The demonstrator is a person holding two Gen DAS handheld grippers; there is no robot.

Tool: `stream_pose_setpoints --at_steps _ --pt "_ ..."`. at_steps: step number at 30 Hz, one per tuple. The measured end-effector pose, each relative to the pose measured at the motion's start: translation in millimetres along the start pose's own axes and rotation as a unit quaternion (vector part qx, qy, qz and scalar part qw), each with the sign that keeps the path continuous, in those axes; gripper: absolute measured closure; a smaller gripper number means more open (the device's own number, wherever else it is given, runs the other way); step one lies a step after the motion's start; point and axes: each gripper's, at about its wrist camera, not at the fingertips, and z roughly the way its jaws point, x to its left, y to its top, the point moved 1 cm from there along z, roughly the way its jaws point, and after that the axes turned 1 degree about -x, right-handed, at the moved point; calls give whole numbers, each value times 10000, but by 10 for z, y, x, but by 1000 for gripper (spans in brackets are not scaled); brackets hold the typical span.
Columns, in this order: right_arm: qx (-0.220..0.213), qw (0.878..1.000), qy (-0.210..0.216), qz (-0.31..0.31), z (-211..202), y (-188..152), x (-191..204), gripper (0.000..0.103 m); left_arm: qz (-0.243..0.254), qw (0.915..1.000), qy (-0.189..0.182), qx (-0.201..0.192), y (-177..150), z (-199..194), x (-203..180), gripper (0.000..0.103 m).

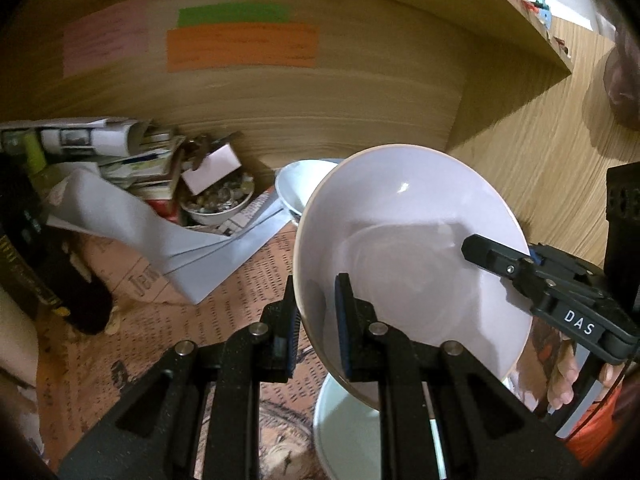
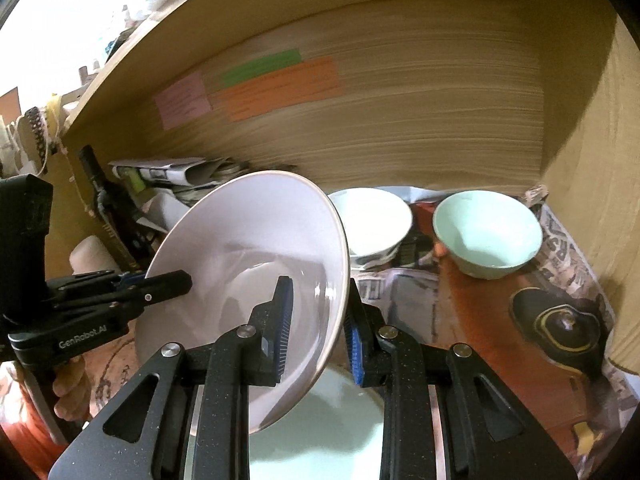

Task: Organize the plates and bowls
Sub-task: 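Lift the pink bowl with both tools and carry it over the plate stack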

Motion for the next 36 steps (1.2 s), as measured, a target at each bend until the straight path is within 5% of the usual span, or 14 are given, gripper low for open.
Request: stream_pose_setpoints --at_steps 36 --pt "654 9930 777 -611 346 -426 1174 81 -905 9931 710 -226 -887 -1000 1021 87"
